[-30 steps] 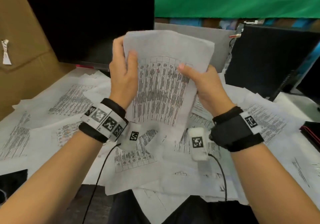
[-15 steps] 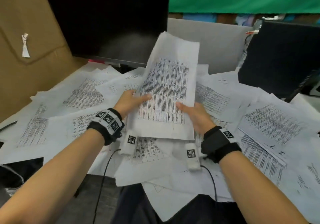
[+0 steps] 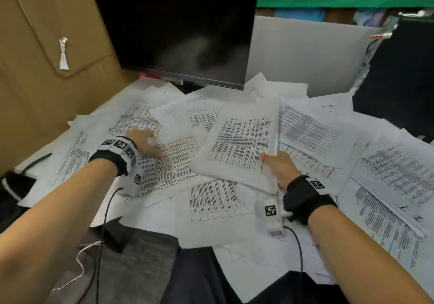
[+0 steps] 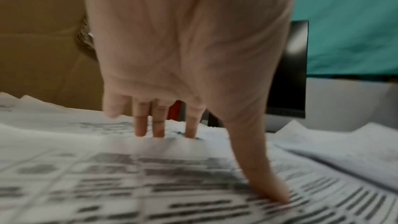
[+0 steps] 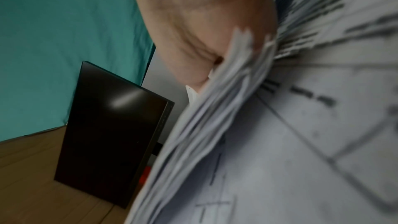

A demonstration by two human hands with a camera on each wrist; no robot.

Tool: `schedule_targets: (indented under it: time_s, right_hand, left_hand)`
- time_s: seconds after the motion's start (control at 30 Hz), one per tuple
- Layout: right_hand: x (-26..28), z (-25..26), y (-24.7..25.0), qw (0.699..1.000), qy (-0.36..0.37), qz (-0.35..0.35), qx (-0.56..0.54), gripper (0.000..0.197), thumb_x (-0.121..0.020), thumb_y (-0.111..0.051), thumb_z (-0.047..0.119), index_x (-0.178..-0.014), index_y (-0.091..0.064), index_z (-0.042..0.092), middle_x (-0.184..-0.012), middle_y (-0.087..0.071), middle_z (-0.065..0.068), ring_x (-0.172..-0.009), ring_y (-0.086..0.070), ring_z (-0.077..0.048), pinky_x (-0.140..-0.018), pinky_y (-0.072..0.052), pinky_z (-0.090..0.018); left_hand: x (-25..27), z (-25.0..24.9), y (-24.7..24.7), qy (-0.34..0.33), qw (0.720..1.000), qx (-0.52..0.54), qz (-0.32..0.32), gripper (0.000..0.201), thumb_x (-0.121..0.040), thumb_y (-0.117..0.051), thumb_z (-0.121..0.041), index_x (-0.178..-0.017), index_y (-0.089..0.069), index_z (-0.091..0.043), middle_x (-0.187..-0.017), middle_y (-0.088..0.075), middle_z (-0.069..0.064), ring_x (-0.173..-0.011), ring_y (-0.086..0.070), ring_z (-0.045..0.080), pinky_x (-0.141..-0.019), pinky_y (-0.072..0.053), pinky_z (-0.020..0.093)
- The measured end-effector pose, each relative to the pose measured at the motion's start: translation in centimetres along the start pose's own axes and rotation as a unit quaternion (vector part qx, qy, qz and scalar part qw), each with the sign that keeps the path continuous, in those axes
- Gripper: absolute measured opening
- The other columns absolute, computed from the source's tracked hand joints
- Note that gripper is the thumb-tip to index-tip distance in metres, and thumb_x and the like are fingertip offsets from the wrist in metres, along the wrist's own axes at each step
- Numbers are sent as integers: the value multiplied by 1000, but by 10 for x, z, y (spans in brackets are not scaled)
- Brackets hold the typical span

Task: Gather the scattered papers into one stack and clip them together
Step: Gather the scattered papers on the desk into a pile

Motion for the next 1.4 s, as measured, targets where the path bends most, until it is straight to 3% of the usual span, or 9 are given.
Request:
schedule_targets:
  time_s: [0.1, 0.2, 0.37, 0.53, 0.7, 0.83, 1.0, 1.23, 1.4]
  right_hand:
    - [0, -1, 1, 1000, 5, 0, 0, 37, -98, -60, 23, -126, -55, -1, -106, -62, -18, -89, -55, -25, -80, -50, -35]
    - [1, -1, 1, 1000, 9, 0, -23, 41, -101, -54, 25, -134, -49, 2, -123, -60, -18, -98, -55, -25, -88, -49, -36]
    - [1, -5, 2, 997, 25, 16, -66, 34, -102, -50, 25, -132, -52, 7, -105, -63, -8, -110, -58, -31, -105, -45, -52]
    - [0, -6, 1, 997, 22, 28, -71, 40, -100, -55, 24, -135, -50, 6, -120, -63, -16, -113, -60, -33, -103, -47, -50]
    - [-1, -7, 1, 997, 15, 27, -70, 42, -97, -59, 26, -133, -51, 4, -119, -64, -17, -112, -61, -34, -103, -48, -51]
    - [-8, -12, -2, 996, 38, 37, -71, 42, -90, -67, 31, -123, -60, 5, -115, -68, -18, -109, -64, -34, -99, -51, -53]
    - [-1, -6, 0, 995, 35, 46, -85, 31, -97, -57, 18, -123, -61, 1, -113, -70, -15, -107, -66, -32, -97, -52, -47]
    - [1, -5, 5, 990, 27, 110, -82, 31, -96, -54, 21, -125, -64, 13, -116, -72, -7, -111, -67, -26, -103, -50, -45]
    - [1, 1, 10, 967, -2, 116, -227, 45, -104, -42, 37, -140, -50, 11, -134, -61, -13, -124, -58, -30, -108, -43, -50]
  left_hand:
    - [-4, 5, 0, -13, 1000, 16, -8, 82, -71, -73, -56, -134, -45, -14, -136, -48, 9, -124, -48, 29, -104, -39, 42]
    - [-9, 11, 13, -39, 999, 29, -26, 28, -86, -67, -29, -107, -64, -11, -121, -61, 6, -101, -54, 21, -90, -43, 33]
    - [26, 0, 73, -98, 984, 50, -142, 14, -93, -48, -18, -92, -61, -14, -94, -66, 11, -77, -62, 28, -75, -53, 41]
    - [115, -56, 145, -236, 877, 138, -396, 9, -94, -50, -10, -96, -57, -13, -76, -59, 9, -71, -56, 27, -68, -39, 29]
    - [114, -97, 143, -296, 807, 295, -417, 10, -95, -52, -18, -105, -50, -19, -65, -57, 12, -55, -50, 21, -49, -38, 17]
    - [54, -128, 89, -217, 841, 370, -329, 25, -89, -40, 5, -98, -41, -19, -69, -48, 8, -59, -43, 20, -48, -36, 25]
    - [-1, -157, 20, -76, 898, 386, -196, 46, -88, -37, 12, -62, -59, -17, -110, -67, 16, -105, -60, 31, -93, -45, 29]
    - [-26, -159, -21, 5, 945, 307, -117, 30, -93, -39, 5, -101, -68, 3, -124, -62, 15, -111, -59, 30, -94, -47, 31]
    - [-25, -162, -24, 21, 961, 264, -84, 48, -90, -49, -3, -136, -46, -16, -139, -44, 17, -116, -53, 34, -101, -45, 44]
Point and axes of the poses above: each hand's wrist, its own x-axis away from the middle knuckle, its own y-axis out of the back of the hand, z = x × y, the point moved 2 cm from there along -x, towards the middle knuckle
